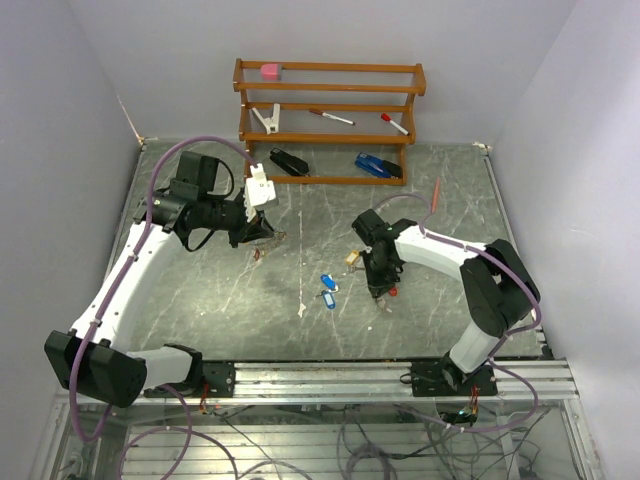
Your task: Put the keys on the keyring
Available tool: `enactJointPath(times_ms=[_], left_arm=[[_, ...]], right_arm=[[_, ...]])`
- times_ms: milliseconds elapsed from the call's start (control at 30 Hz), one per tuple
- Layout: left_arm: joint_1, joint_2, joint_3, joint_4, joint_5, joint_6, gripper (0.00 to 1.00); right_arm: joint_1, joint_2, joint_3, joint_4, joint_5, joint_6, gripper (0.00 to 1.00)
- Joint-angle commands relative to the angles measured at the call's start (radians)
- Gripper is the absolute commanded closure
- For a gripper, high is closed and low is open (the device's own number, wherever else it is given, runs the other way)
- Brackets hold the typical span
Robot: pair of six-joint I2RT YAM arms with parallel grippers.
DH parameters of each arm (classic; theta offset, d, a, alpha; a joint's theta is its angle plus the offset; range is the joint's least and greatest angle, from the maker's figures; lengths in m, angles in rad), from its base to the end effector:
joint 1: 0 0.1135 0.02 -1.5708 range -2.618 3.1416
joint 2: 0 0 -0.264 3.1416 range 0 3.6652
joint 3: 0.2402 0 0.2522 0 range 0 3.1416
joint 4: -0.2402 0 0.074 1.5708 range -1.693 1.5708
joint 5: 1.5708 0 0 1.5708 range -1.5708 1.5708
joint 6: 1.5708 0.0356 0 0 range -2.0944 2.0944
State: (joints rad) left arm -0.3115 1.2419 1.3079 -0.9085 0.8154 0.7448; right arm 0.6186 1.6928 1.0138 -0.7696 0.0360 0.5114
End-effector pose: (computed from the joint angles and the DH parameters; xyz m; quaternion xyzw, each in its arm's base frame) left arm 0.2212 -0.0984 0.3659 0.5543 0.6698 -0.2916 0.3990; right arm 0.2401 0.1693 0.1596 -0.0524 0.9966 0.0175 0.0612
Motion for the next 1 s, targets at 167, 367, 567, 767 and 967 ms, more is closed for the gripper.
enactJointPath(times_ms=[167, 367, 567, 767, 967], left_arm=[[-0.008, -0.022, -0.001, 0.019, 0.025, 0.018, 0.93], [-0.008, -0.024, -0.002, 0.017, 0.024, 0.022, 0.93], [-0.008, -0.022, -0.003, 0.019, 0.025, 0.022, 0.93], [-0.008, -0.022, 0.002, 0.021, 0.028, 0.02, 0.93], [-0.008, -0.024, -0.002, 0.021, 0.026, 0.02, 0.93]], right_arm=[[0.004, 0.018, 0.047, -0.006, 0.025, -0.014, 0.85], [0.004, 0.028, 0.04, -0.011, 0.026, -0.021, 0.87], [0.004, 0.014, 0.04, -0.033, 0.041, -0.021, 0.87], [0.005, 0.005, 0.029, -0.038, 0.039, -0.016, 0.86], [0.004, 0.007, 0.026, -0.033, 0.036, -0.017, 0.86]])
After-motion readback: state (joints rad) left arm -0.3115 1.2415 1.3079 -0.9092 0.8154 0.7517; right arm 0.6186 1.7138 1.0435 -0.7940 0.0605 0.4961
